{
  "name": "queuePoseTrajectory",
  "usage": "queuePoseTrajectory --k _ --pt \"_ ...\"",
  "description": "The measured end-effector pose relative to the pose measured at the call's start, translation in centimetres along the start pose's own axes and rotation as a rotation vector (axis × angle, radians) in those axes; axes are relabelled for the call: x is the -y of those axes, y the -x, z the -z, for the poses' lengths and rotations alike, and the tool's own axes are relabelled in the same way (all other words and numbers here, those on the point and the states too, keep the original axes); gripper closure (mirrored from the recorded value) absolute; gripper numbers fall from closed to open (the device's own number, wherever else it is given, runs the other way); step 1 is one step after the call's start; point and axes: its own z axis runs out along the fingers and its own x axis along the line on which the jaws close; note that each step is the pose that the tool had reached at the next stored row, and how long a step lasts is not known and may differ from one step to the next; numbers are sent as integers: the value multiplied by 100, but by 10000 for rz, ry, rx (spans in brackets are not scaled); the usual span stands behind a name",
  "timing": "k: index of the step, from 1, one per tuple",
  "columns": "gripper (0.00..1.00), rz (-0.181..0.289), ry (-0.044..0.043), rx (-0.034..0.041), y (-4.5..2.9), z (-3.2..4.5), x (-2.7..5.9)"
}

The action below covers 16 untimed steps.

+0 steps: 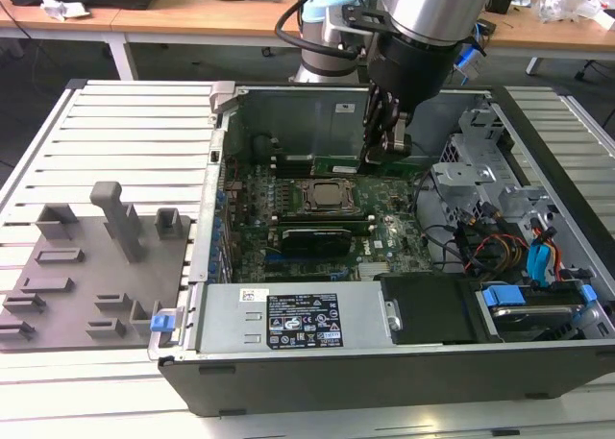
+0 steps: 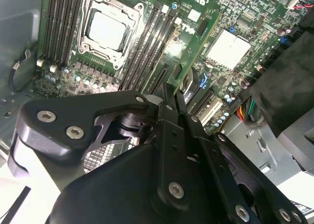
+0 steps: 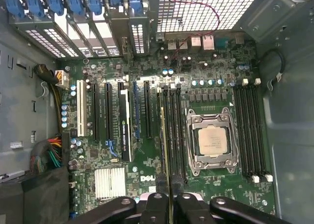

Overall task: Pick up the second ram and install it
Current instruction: 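Pick up the second ram and move it above second insertion slot, then insert the second ram into the second slot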

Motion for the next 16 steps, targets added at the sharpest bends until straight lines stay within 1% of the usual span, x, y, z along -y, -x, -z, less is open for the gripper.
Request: queuePoseTrajectory --k 5,6,7,8,9,16 --pt "86 1 -5 0 0 -1 0" --pt "86 0 -75 7 0 -3 -1" --pt "86 9 -348 24 0 -4 0" --pt "86 15 -571 39 0 -6 0" --pt "86 16 -604 43 0 -7 0" --pt "86 14 -606 39 2 -10 -3"
